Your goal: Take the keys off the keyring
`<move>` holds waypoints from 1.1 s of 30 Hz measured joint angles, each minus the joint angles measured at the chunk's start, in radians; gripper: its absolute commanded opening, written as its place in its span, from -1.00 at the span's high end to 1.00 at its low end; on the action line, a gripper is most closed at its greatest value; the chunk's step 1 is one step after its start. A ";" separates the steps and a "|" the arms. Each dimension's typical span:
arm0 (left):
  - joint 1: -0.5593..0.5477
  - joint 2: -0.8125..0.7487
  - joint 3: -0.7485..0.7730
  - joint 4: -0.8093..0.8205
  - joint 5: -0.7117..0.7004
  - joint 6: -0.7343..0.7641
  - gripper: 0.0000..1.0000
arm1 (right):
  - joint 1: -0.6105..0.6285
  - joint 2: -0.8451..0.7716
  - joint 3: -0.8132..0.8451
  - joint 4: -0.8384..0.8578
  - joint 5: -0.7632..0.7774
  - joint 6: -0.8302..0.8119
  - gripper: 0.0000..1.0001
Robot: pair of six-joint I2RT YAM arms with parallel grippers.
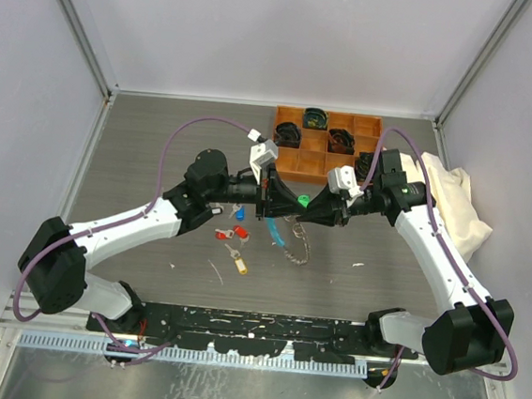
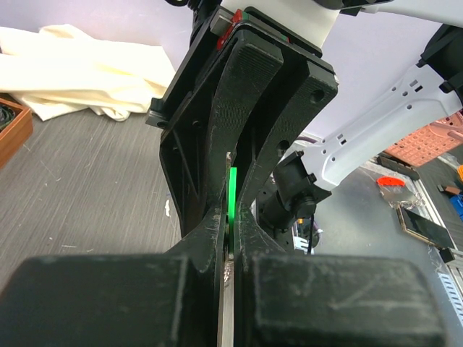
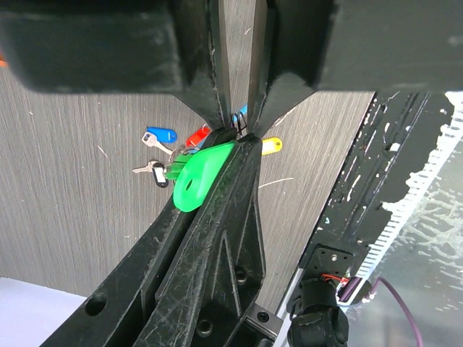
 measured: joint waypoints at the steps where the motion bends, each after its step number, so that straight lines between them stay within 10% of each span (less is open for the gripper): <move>1: 0.000 0.000 0.000 0.000 0.000 0.001 1.00 | 0.000 0.000 0.000 0.000 0.000 0.000 0.60; 10: -0.003 -0.015 0.000 -0.002 -0.010 0.024 1.00 | 0.000 0.000 0.000 0.000 -0.001 -0.001 0.47; 33: -0.006 -0.167 -0.137 0.035 -0.053 0.077 1.00 | -0.011 -0.009 0.000 -0.042 -0.089 0.003 0.99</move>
